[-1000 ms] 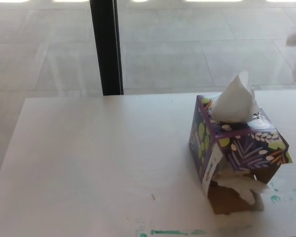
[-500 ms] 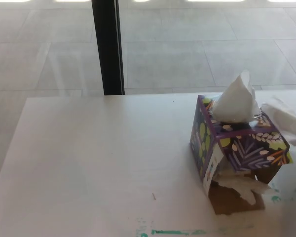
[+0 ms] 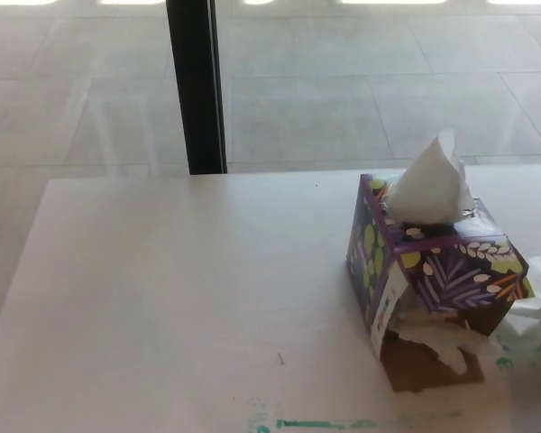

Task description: The robot uses its right hand to pull out a tissue from the tissue box kept in the middle of the desk and put it on the right side

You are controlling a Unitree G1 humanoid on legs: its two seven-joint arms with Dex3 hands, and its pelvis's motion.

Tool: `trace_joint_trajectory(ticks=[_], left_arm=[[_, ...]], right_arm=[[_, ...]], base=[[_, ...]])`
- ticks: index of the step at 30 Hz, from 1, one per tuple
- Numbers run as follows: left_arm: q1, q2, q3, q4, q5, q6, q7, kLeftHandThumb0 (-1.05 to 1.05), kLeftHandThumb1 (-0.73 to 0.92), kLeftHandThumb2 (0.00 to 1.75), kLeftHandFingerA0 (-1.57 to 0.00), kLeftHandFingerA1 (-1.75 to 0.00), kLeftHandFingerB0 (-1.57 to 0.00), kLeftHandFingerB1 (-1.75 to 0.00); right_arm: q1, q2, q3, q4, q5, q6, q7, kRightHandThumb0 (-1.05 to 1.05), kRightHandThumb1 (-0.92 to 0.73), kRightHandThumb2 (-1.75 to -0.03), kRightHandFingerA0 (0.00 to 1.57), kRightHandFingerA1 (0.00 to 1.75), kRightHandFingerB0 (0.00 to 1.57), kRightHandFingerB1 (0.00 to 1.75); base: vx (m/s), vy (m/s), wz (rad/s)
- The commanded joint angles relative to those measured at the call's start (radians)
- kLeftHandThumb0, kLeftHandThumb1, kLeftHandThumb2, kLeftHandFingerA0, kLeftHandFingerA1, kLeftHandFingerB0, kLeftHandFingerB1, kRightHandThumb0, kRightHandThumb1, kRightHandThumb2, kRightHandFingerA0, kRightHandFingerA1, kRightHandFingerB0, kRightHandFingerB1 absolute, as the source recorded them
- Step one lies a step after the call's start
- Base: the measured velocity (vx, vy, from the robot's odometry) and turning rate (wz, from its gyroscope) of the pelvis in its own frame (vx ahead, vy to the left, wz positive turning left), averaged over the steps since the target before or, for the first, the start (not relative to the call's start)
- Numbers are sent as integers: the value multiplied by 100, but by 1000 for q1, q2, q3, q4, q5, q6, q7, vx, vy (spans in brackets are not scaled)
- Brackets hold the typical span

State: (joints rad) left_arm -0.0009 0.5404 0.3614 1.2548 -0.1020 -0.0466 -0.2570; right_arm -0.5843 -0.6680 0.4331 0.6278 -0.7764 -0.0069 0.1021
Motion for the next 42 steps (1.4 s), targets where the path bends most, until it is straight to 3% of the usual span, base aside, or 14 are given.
trace_joint_trajectory(ticks=[1, 2, 4, 5, 7, 8, 13, 14, 15, 16, 29, 31, 35, 42], left_arm=[[17, 0, 11, 6, -17, -24, 4, -86, 92, 75, -62, -58, -46, -45], [18, 0, 13, 3, -18, -24, 4, -87, 92, 77, -61, -59, -43, -46], [21, -1, 11, -2, -16, -27, 2, -85, 92, 76, -62, -57, -46, -44], [22, 0, 10, 0, -14, -26, 4, -81, 75, 113, -57, -65, -40, -55], [23, 1, 12, -1, -16, -24, -4, -87, 92, 75, -59, -56, -43, -44], [23, 1, 11, 1, -16, -26, -2, -88, 92, 75, -61, -55, -44, -43], [23, 1, 11, -2, -15, -28, -1, -86, 92, 75, -62, -56, -45, -44], [24, 1, 12, -3, -16, -29, -4, -86, 92, 75, -61, -56, -45, -44], [23, 3, 9, 1, -11, -32, 1, -81, 76, 116, -56, -65, -38, -54], [23, 4, 15, 0, -18, -31, -4, -86, 92, 74, -61, -59, -45, -45], [31, 3, 11, 2, -12, -32, -1, -86, 92, 75, -60, -56, -45, -45], [29, 0, 18, 2, -20, -23, 1, -85, 92, 74, -60, -54, -45, -43], [30, -3, 21, 4, -21, -26, 11, -86, 92, 74, -61, -56, -45, -44], [26, 4, 22, 0, -23, -24, 3, -88, 92, 73, -60, -54, -46, -45]], right_arm=[[15, -12, 28, 14, -43, 122, 120, -37, -54, -97, 76, 92, 56, 69], [13, -15, 33, 18, -47, 121, 119, -36, -72, -61, 70, 108, 60, 59], [8, -25, 43, 15, -54, 122, 131, -36, -70, -60, 69, 117, 61, 53], [11, -37, 50, -1, -67, 120, 130, -40, -62, -61, 75, 136, 32, 36], [-20, -37, 56, 16, -56, 129, 203, -64, -39, -78, 0, 54, 0, 18], [-25, -49, 74, 5, -85, 127, 206, -91, -51, -83, 0, 11, 0, 0], [-60, -97, 115, -57, -141, 117, 280, -105, -61, -98, 0, 9, 0, 0], [-67, -102, 111, -65, -134, 113, 294, -95, -59, -59, 0, 0, 0, 0], [-78, -115, 89, -89, -105, 105, 320, -94, -55, -58, 0, 0, 0, 0], [-88, -137, 61, -124, -77, 101, 348, -95, -56, -58, 0, 0, 0, 0], [-106, -227, -293, -278, 160, 161, 463, -87, -51, -80, 0, 0, 11, 7], [-64, -241, -396, -312, 210, 153, 424, -61, -49, -77, 8, 42, 17, 39], [64, -268, -606, -377, 270, 134, 356, -43, -62, -58, 48, 40, 40, 34], [367, -202, -1019, -448, 318, 106, 241, -52, -52, -86, 50, 64, 39, 53]], base=[[0, 0, 0], [0, 0, 0], [0, 0, 0], [0, 0, 0], [0, 0, 0], [0, 0, 0], [0, 0, 0], [0, 0, 0], [0, 0, 0], [0, 0, 0], [0, 0, 0], [0, 0, 0], [0, 0, 0], [0, 0, 0]])
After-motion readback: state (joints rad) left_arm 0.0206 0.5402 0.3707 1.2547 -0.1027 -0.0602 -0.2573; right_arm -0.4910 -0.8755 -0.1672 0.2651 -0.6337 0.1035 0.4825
